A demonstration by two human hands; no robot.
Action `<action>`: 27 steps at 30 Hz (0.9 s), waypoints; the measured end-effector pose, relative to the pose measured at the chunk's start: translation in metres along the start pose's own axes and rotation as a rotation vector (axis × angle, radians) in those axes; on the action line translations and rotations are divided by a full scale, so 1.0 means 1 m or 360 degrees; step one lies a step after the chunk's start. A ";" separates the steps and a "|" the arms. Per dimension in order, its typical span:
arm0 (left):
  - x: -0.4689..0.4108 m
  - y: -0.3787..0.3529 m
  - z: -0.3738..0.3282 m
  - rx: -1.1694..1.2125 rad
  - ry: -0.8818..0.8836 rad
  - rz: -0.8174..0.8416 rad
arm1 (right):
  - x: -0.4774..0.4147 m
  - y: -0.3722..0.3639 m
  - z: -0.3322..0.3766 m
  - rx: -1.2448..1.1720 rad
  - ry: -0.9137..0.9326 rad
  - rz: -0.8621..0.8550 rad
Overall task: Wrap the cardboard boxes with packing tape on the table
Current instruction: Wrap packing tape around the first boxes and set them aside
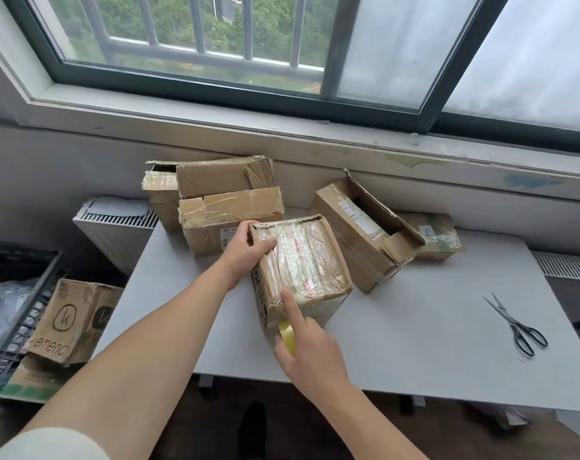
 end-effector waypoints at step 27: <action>0.040 -0.060 -0.040 -0.2047 -0.0437 0.1062 | 0.008 -0.031 -0.023 -0.0145 -0.0098 -0.0070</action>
Point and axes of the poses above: each hand's wrist, its own x-axis away from the middle knuckle, its own y-axis out of the back of the hand, z = x × y, the point moved 10 cm from there along -x, towards the middle knuckle, and after that the axes turned 8 degrees about -y, right-handed, at the moved point
